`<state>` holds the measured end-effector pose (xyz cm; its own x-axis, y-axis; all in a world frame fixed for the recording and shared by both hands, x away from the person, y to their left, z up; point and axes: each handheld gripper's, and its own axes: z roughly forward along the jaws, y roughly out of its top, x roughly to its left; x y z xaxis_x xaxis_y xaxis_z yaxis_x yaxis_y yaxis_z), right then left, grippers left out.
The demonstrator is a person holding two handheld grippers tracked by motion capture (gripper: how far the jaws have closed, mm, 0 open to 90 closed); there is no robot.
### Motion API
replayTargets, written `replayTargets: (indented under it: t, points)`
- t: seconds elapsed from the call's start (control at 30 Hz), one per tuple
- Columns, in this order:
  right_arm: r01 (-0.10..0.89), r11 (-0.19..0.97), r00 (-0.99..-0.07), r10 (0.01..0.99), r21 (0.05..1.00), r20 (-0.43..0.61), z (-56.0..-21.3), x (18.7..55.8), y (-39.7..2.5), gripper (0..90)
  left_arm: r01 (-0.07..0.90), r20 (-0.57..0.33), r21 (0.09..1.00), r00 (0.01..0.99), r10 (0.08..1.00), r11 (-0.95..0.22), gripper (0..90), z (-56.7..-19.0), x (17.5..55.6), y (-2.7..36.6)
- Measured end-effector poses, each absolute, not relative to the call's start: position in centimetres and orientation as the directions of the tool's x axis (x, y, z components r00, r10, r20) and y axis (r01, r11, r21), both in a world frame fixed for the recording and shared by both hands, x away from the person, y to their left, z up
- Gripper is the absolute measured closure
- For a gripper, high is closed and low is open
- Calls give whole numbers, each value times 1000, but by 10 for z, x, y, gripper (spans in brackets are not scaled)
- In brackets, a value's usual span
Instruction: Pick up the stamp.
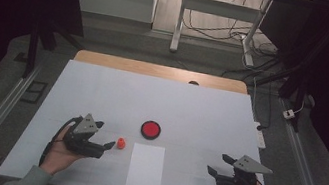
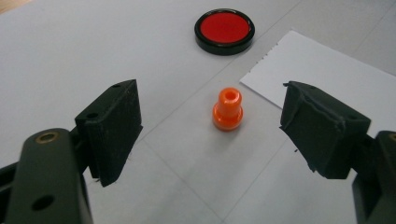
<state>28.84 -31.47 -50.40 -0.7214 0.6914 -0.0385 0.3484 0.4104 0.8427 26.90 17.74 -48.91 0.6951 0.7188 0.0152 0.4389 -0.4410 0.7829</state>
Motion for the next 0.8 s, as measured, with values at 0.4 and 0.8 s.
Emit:
replayTargets:
  t: [0.4,0.8]
  points:
    - [337,406,-728,684,849,-39,-502,290,-310,262,438,-16,783,723,691,-441,208,-475,287,162]
    - [342,415,-731,681,843,-39,-504,291,-309,264,427,-1,758,757,653,-493,214,-473,290,144]
